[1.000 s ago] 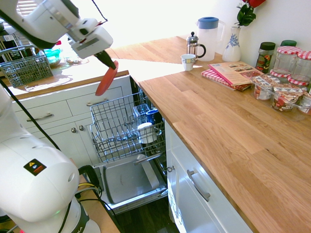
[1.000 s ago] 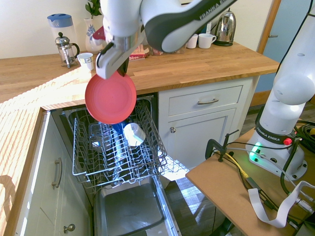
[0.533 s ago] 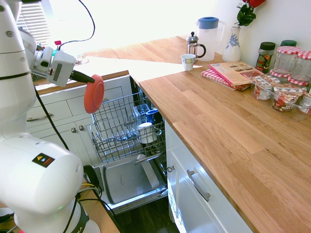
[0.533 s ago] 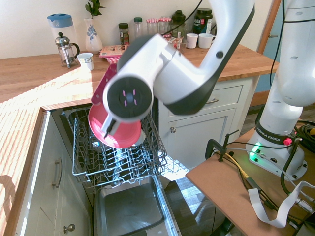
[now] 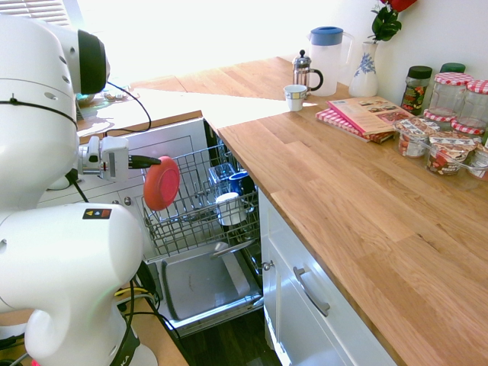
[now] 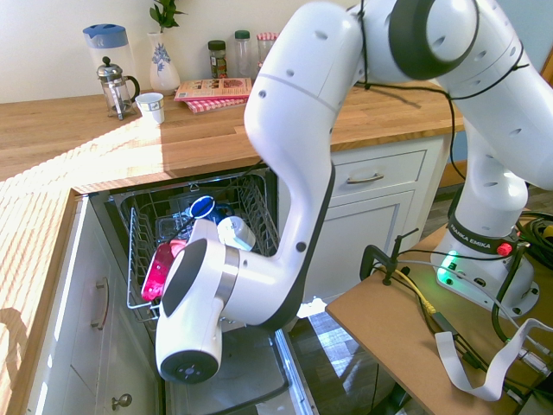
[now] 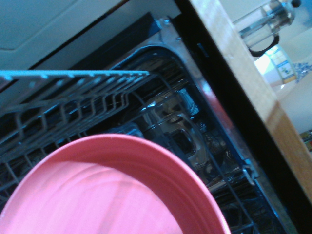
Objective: Put the plate in the dishwasher
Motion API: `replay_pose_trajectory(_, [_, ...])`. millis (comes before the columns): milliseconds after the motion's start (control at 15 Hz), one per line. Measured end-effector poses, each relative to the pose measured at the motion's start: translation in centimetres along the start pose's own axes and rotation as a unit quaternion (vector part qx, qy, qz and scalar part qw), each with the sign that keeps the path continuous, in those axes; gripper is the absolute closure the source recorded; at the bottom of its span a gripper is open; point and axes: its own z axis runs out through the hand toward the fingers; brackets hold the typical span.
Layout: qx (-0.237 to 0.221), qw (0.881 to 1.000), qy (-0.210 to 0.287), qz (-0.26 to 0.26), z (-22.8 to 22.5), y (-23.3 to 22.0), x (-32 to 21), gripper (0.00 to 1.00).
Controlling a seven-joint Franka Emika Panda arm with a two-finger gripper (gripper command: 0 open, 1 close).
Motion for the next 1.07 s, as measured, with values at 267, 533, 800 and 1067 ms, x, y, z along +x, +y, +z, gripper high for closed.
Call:
replay_pose_trajectory(267, [-0.031, 0.996, -0.078, -0.002, -0.3, -4.3, 3.2, 0.00])
replay_pose_trajectory(533, [-0.071, 0.976, -0.203, -0.012, 1.9, -6.7, 7.5, 0.00])
replay_pose_trajectory(800, [-0.094, 0.943, -0.319, 0.006, 4.5, -7.5, 9.9, 0.00])
replay_pose_trajectory(1067, [-0.102, 0.897, -0.429, 0.002, 8.0, -6.3, 13.0, 0.00])
